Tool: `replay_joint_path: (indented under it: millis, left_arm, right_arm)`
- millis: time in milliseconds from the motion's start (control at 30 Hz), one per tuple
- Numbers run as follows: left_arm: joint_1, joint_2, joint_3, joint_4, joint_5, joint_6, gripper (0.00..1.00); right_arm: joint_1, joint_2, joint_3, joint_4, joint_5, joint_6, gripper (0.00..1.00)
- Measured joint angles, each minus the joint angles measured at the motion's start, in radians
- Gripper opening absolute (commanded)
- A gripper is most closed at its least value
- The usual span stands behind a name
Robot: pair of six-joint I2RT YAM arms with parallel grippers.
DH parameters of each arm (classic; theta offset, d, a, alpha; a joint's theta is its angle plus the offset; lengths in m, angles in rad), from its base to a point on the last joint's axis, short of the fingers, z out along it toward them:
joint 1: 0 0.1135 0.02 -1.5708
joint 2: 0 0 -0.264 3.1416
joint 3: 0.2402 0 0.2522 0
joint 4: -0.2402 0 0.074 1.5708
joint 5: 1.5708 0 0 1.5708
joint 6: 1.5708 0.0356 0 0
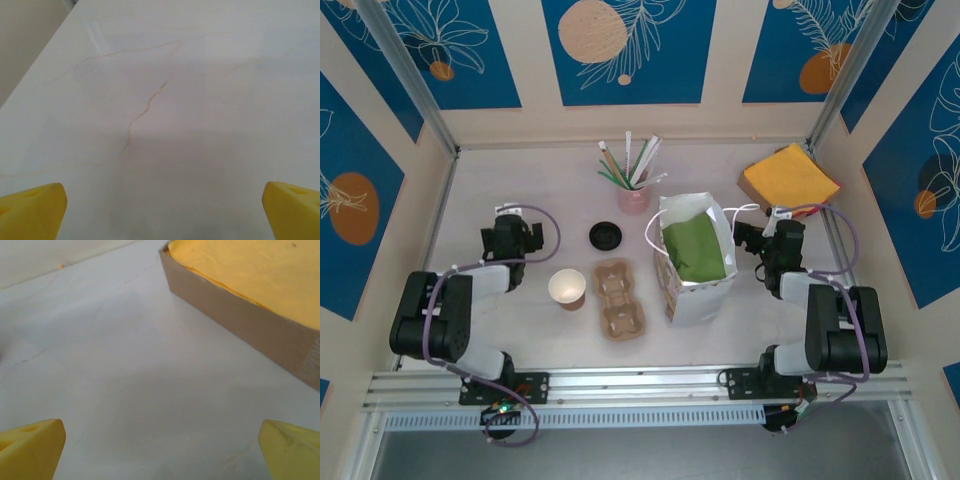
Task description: Pack the takeout coffee
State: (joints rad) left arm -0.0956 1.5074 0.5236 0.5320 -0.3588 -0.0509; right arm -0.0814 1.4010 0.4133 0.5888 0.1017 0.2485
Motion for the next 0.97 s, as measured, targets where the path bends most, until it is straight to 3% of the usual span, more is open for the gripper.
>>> replay_joint_path:
  millis: [200, 300, 967]
  left_arm:
    - [0.0, 0.011, -0.106, 0.211, 0.117, 0.047, 1.0]
    - [0.0, 0.044, -0.142, 0.279, 0.156, 0.061, 1.0]
    - [0.0, 0.052, -0.149, 0.389, 0.195, 0.08, 1.0]
  right_arm:
    - [0.031, 0.088, -0.038, 0.196, -0.051, -0.067, 0.99]
    - [0.045, 0.112, -0.044, 0.213, -0.062, -0.09, 0.99]
    - [0.074, 0.115, -0.015, 0.208, -0.052, -0.129, 0.99]
